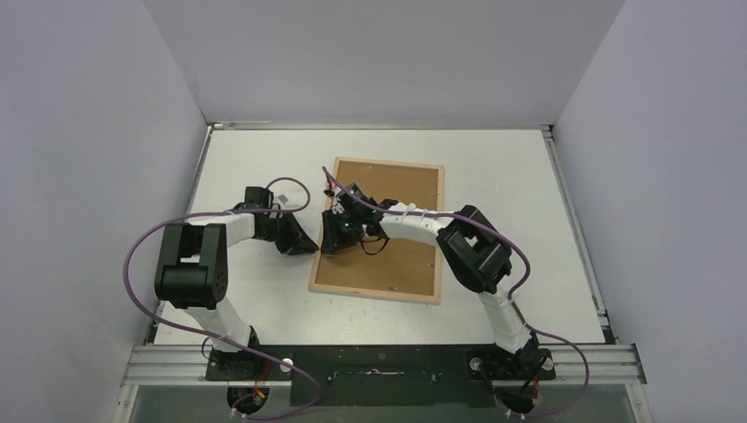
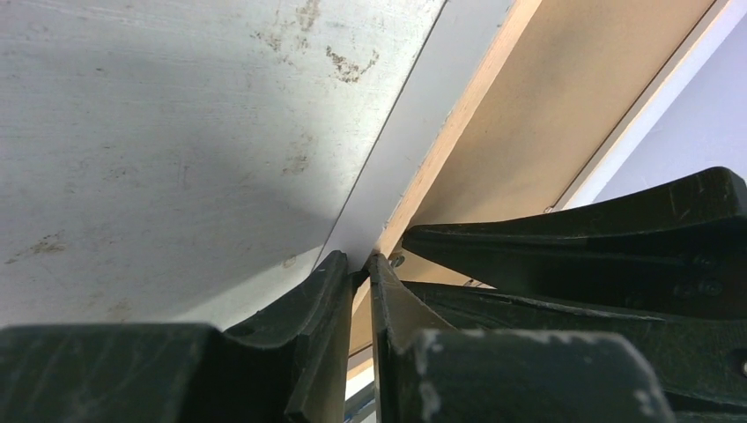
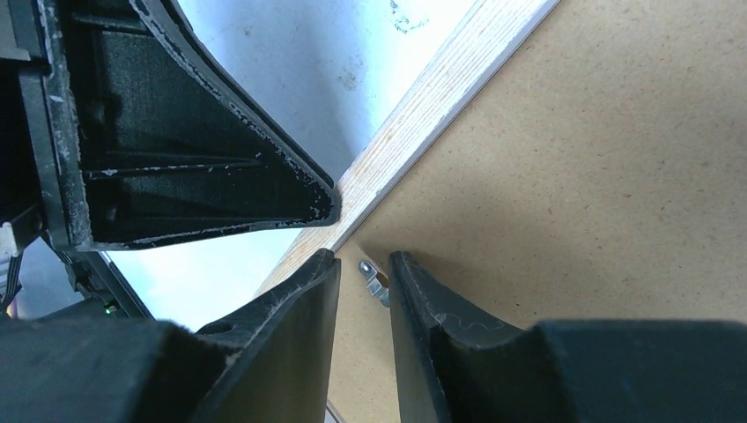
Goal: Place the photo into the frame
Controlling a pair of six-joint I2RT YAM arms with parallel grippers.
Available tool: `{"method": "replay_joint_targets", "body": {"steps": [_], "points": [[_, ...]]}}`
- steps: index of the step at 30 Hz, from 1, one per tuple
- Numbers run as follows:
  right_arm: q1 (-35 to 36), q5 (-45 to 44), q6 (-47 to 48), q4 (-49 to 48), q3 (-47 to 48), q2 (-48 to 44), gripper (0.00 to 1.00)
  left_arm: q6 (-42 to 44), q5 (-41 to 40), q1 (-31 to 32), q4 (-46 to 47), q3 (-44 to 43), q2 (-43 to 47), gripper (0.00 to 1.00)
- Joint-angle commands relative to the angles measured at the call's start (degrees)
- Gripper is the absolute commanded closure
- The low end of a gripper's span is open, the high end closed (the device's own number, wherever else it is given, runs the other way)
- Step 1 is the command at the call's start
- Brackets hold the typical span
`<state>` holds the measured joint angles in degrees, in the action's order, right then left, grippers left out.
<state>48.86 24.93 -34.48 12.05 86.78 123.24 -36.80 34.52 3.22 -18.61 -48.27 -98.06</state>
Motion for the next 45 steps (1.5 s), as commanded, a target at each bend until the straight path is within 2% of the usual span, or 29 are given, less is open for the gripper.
{"method": "replay_joint_targets", "body": {"steps": [1, 18, 32, 45], "points": [[0.6, 1.5, 3.3, -0.2, 1.0, 1.0, 0.71, -0.1, 0.5, -0.8, -1.2, -0.6, -2.2, 0.89], [1.2, 6.7, 6.3, 2.3, 0.0, 0.5, 0.69, -1.3, 0.5, -1.6, -0.2, -0.6, -3.5, 0.92], [1.8, 6.2, 3.1, -7.1, -4.7, 0.9, 0.68, -1.4, -0.1, -1.6, -0.6, -0.9, -2.8, 0.92], [2.1, 2.7, 2.3, -11.0, -7.6, -1.3, 0.68, -1.4, 0.1, -1.6, -1.2, -1.4, -2.9, 0.92]]}}
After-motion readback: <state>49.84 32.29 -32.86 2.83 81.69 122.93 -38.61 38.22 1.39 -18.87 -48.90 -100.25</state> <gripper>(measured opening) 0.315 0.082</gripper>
